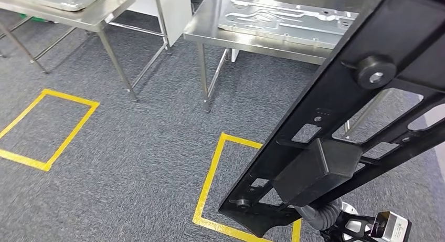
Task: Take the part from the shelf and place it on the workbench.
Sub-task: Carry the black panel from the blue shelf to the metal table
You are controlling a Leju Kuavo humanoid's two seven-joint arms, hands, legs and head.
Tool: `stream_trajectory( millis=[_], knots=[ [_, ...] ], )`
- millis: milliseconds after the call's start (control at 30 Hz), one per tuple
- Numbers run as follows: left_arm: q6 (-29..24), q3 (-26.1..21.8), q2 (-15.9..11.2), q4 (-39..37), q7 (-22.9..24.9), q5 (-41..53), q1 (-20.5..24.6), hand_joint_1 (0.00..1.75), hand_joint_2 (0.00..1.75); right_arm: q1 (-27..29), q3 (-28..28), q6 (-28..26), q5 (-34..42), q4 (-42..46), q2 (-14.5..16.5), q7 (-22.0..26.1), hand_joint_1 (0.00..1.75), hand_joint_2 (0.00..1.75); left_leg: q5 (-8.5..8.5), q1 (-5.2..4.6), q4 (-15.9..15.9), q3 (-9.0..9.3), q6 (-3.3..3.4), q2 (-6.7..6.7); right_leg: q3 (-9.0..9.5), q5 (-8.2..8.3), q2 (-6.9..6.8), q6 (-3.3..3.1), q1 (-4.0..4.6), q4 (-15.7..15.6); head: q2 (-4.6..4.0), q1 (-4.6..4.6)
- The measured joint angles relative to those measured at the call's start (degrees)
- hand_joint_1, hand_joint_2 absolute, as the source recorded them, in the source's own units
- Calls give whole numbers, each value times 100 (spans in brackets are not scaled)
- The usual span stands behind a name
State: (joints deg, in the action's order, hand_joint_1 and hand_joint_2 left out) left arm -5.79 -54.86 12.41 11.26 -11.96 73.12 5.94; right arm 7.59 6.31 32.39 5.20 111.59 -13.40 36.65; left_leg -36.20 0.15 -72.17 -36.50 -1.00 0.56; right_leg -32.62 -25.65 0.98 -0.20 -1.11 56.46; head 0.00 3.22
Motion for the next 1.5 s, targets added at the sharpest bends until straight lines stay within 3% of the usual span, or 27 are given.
stream_trajectory(
  millis=[33,67,100,167,233,300,333,400,467,533,567,600,633,700,767,867,933,1000,1033,1067,1100,1167,1233,1333,1400,1500],
  knots=[
    [2,2,-2,0,11,15,7,0,175,-1,0,-23,-6,1,0,-22,175,175,9,4,-152,-91,-11,-13,-5,-1,75,1,-1,11,0,0],
    [4,4,-5,0,23,28,24,0,175,-2,0,-43,-10,3,0,-49,175,175,135,12,-80,-81,-18,-20,-7,-5,151,7,-4,26,0,0],
    [8,8,-8,0,36,45,48,0,175,-4,-1,-60,-15,9,0,-76,175,175,347,23,192,24,-20,-46,-8,-12,225,18,-8,45,0,1],
    [21,20,-10,0,65,75,101,0,175,-16,-3,-74,-18,39,0,-122,175,175,731,59,950,329,-5,-280,-33,-37,360,63,-9,101,0,0],
    [33,37,-8,0,100,104,132,0,175,-29,-10,-76,-21,89,0,-164,175,175,839,78,1345,483,44,-489,-95,-38,482,132,-11,147,0,0],
    [38,53,-3,0,119,125,143,0,175,-17,-27,-76,-24,139,0,-188,175,175,833,69,1385,492,125,-433,-144,-9,597,216,-29,142,0,1],
    [41,58,-1,0,119,128,149,0,175,-3,-40,-76,-26,159,2,-193,175,175,850,69,1412,502,171,-367,-161,-19,557,247,-33,158,0,0],
    [46,62,6,0,113,129,159,0,175,12,-63,-75,-42,185,5,-200,175,175,883,80,1467,524,255,-222,-306,-203,296,285,-23,458,0,-1],
    [50,63,6,0,109,126,145,0,175,32,-69,-73,-76,192,12,-202,175,175,879,60,1475,529,298,-70,-649,-551,15,301,-22,1168,0,-1],
    [51,62,4,0,105,115,122,0,175,77,-69,-66,-110,192,17,-190,175,175,862,37,1471,528,307,73,-913,-704,-62,316,-33,1701,0,-1],
    [52,61,3,0,99,102,120,0,175,96,-69,-58,-123,192,17,-174,175,175,854,30,1469,532,301,127,-895,-629,-77,315,-34,1673,0,-1],
    [52,61,3,0,92,90,124,0,175,107,-69,-51,-134,192,17,-149,175,175,845,26,1466,540,290,166,-748,-462,-91,305,-34,1402,0,-1],
    [52,61,4,0,84,78,131,0,175,112,-69,-45,-144,192,17,-118,175,175,834,24,1464,552,276,190,-517,-271,-114,285,-30,985,0,-1],
    [52,60,5,0,68,63,144,0,175,108,-69,-40,-164,191,18,-63,175,175,815,6,1460,569,236,231,-139,-59,-165,232,5,299,0,-1],
    [52,58,6,0,55,46,149,0,175,105,-69,-29,-177,190,19,-38,175,175,809,-5,1465,578,181,245,-57,-60,-181,181,45,127,0,-1],
    [48,56,7,0,19,20,148,0,175,93,-71,15,-204,191,20,-26,175,175,740,4,1392,571,79,182,-32,-29,-157,89,23,65,0,0],
    [44,56,7,0,-4,19,138,0,175,67,-71,39,-233,190,19,-17,175,175,446,14,901,353,26,53,-7,-10,-145,34,-6,23,0,1],
    [44,56,3,0,-8,25,117,0,175,50,-71,42,-261,186,19,-6,175,175,97,15,114,-32,-3,-7,-14,-11,-118,8,-1,29,0,1],
    [45,56,1,0,-7,35,105,0,175,50,-71,38,-272,181,19,2,175,175,43,16,-137,-166,-12,-11,-18,-14,-99,5,1,36,0,1],
    [47,56,-2,0,-6,48,98,0,175,50,-71,33,-280,176,20,12,175,175,101,17,-185,-208,-14,-11,-19,-18,-78,6,1,45,0,1],
    [50,56,-3,0,-4,61,95,0,175,51,-71,26,-286,173,20,21,175,175,275,20,24,-125,-9,-12,-16,-24,-56,12,0,56,0,1],
    [60,56,-5,0,-2,79,100,0,175,53,-71,14,-292,172,20,36,175,175,685,24,823,232,23,-41,-6,-46,-16,41,4,84,0,1],
    [74,57,-7,0,1,92,104,0,175,59,-71,-3,-297,173,20,42,175,175,866,17,1350,462,84,-82,-22,-56,12,93,23,115,0,0],
    [87,61,-4,0,10,115,105,0,175,84,-71,-36,-302,175,22,43,175,175,895,4,1435,477,195,-88,-42,-50,22,192,17,116,0,1],
    [91,62,1,0,11,123,111,0,175,94,-72,-48,-301,184,27,45,175,175,930,23,1473,484,271,-71,-118,-194,-11,250,1,306,0,-1],
    [91,63,2,0,13,124,103,0,175,112,-73,-40,-299,190,33,49,175,175,942,20,1484,472,321,-35,-599,-716,-56,306,-19,1337,0,-1]
  ],
)
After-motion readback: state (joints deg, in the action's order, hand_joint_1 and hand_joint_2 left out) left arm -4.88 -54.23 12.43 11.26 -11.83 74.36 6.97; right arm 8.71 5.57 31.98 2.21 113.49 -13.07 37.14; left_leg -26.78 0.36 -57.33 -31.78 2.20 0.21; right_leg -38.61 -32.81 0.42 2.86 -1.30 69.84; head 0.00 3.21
